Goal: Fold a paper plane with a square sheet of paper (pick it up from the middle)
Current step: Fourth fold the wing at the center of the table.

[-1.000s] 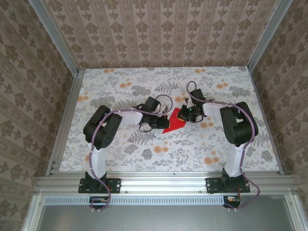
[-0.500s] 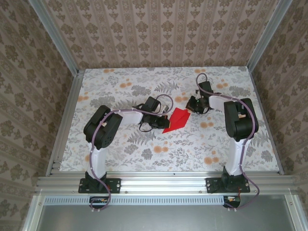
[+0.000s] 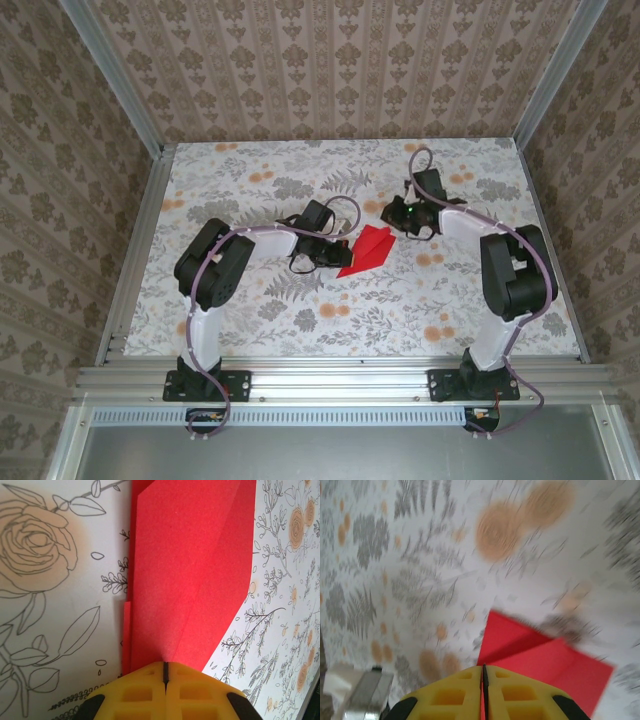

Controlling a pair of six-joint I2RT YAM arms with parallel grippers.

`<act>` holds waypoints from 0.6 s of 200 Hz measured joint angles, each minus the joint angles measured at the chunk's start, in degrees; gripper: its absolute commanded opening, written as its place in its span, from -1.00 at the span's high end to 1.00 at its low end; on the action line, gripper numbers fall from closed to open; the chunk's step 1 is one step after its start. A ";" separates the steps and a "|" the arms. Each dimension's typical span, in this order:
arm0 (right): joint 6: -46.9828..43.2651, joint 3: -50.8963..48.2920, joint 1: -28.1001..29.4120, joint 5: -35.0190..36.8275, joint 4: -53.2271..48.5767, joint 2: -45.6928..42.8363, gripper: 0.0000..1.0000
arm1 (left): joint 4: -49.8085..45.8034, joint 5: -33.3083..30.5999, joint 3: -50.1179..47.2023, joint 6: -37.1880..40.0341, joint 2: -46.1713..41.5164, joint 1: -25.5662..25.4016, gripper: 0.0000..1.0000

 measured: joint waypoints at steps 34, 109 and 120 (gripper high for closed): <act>2.93 -4.13 3.67 -2.82 2.38 2.69 0.78 | -0.04 0.00 0.04 0.00 0.02 0.00 1.00; 3.96 -3.61 3.72 -2.89 3.02 6.91 0.78 | -2.21 0.00 0.70 0.61 -0.55 -0.22 0.81; 3.96 -3.10 3.72 -2.84 2.29 7.15 0.78 | -2.99 0.04 0.70 0.59 -0.96 -0.20 0.72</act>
